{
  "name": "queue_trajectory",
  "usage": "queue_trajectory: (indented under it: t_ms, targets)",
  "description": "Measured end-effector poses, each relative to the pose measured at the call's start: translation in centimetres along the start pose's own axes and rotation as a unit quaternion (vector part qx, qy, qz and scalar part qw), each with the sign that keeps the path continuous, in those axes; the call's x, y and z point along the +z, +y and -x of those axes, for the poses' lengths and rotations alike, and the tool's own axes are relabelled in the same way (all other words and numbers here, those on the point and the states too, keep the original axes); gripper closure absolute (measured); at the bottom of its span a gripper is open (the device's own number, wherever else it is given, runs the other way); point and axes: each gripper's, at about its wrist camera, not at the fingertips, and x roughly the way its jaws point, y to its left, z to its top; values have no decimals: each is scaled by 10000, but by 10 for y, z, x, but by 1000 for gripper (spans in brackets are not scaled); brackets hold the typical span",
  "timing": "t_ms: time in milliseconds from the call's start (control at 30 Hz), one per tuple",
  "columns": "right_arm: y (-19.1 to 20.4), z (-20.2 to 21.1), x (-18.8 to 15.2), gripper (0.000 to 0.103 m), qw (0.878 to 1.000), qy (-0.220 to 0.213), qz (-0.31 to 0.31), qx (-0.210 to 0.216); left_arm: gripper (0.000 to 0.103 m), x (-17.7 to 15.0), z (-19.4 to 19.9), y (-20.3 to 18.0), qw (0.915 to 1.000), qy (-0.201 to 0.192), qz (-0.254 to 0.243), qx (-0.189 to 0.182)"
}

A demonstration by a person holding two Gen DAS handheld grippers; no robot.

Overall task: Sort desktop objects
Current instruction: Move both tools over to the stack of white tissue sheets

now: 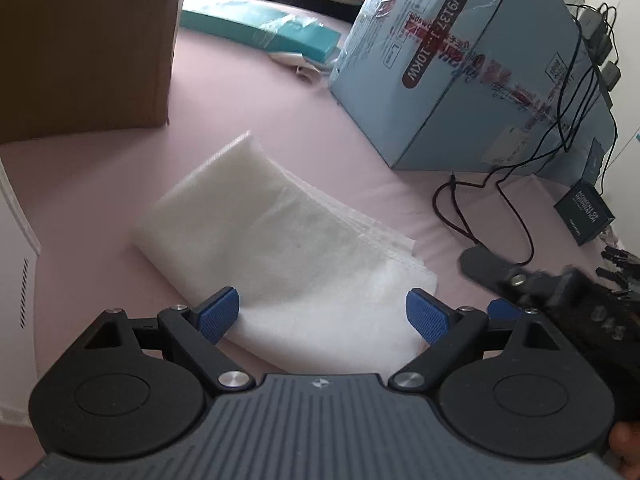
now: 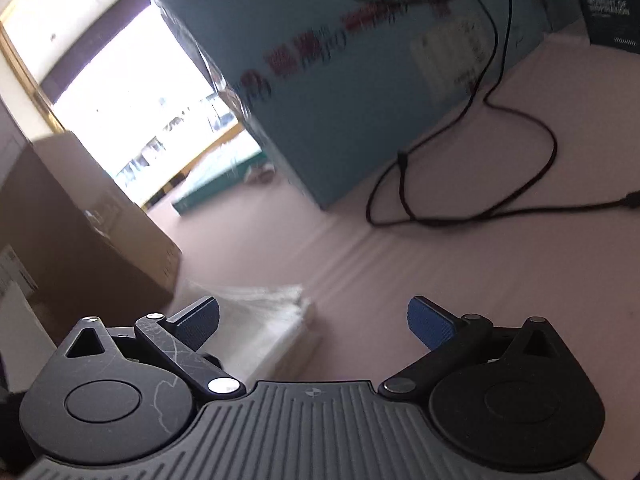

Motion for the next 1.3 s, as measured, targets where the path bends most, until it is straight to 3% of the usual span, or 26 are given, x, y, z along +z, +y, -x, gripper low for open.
queue_trajectory:
  t_ms: [233, 367, 467, 800, 867, 1000, 1133, 1300]
  targets:
    - [-4, -7, -4, 6, 9975, 258, -159, 642, 13, -4, 0, -2, 9996, -104, -263, -10]
    - [-7, -12, -5, 26, 9928, 510, -400, 1006, 12, -5, 0, 0, 9996, -148, -226, -72]
    - [-5, -14, -6, 37, 9918, 602, -420, 1048, 12, -7, 0, -5, 9991, -145, -398, 11]
    - [-5, -21, -8, 44, 9845, 787, -706, 1397, 12, -7, 1, -4, 9990, -171, -406, 2]
    - [-5, -23, -8, 45, 9828, 842, -779, 1450, 12, -7, 1, -4, 9991, -167, -386, -15]
    - [-3, -14, -5, 47, 9849, 933, -939, 1117, 12, -7, 2, -2, 9994, -176, -284, -13]
    - [-15, -3, -5, 37, 9715, 1124, -1806, 1043, 12, -5, 4, 6, 9997, -199, 46, -105]
    - [-1, -4, -11, 27, 9793, 881, -1600, 876, 14, -3, 7, 17, 9984, -228, 460, -220]
